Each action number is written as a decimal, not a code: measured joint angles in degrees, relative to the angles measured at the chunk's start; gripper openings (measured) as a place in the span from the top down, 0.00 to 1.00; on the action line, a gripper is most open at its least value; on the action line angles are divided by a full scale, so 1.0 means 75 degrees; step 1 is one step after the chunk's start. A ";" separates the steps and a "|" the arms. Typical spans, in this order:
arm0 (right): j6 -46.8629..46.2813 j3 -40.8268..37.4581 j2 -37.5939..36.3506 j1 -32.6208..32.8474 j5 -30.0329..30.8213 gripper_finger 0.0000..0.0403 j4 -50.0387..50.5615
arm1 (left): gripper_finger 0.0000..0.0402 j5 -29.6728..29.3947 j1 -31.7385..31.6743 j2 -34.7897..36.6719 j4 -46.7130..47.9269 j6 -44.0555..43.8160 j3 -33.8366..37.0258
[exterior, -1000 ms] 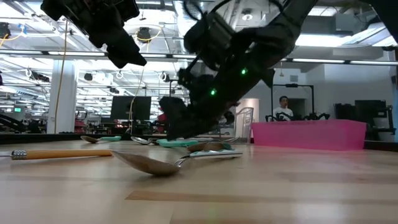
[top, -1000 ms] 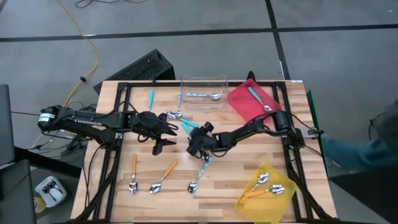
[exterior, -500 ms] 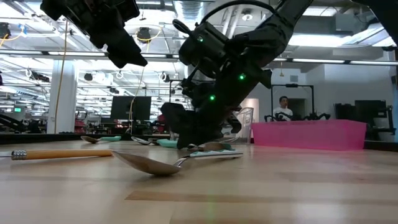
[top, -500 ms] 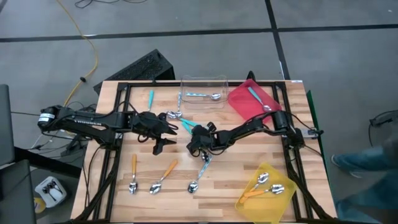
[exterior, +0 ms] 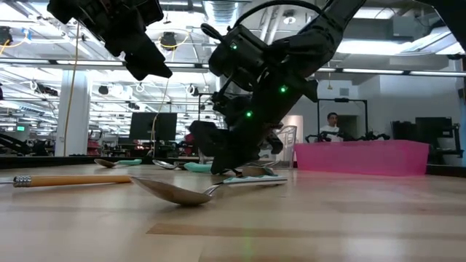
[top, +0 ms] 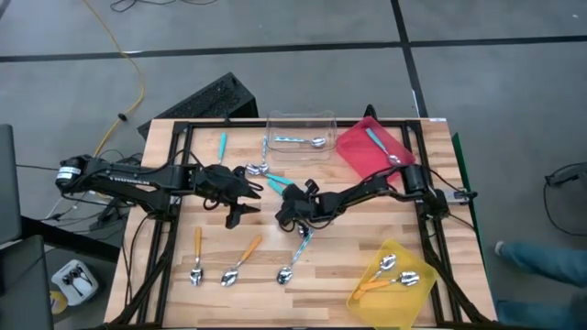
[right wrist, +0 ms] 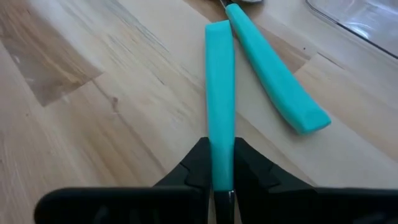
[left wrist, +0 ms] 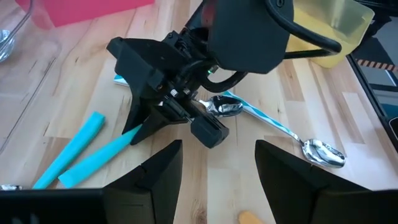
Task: Sort silverware by color (type)
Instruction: Put the blue spoon into the red bin
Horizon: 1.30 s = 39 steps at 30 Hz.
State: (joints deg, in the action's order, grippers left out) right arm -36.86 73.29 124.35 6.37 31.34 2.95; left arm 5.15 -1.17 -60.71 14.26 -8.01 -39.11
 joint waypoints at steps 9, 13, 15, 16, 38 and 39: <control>0.0775 0.0142 -0.1362 0.0157 -0.0608 0.83 0.0814 | 0.54 0.0006 0.0361 0.0008 0.0039 0.0000 0.0000; 0.1266 0.0141 -0.2226 0.0130 -0.0200 0.83 0.1397 | 0.54 -0.0009 0.0544 0.0048 0.0022 0.0000 0.0000; 0.1485 0.0127 -0.2647 0.0150 0.0051 0.83 0.1892 | 0.54 -0.0090 0.0616 0.0055 -0.0042 -0.0006 -0.0006; 0.1519 0.0138 -0.2912 0.0152 0.0236 0.83 0.2239 | 0.54 -0.0133 0.0674 0.0055 -0.0018 -0.0009 -0.0006; 0.0358 -0.3683 -0.9932 -0.1877 0.1925 0.83 0.5373 | 0.54 -0.0605 0.1110 0.0052 -0.0310 0.0018 -0.0003; 0.0322 -0.3990 -1.0145 -0.1998 0.1883 0.83 0.5119 | 0.54 -0.0605 0.1110 0.0052 -0.0306 0.0020 -0.0003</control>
State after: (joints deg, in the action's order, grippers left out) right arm -34.44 43.36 48.26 -8.62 45.46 41.34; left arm 0.61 7.16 -60.31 11.97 -7.86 -39.13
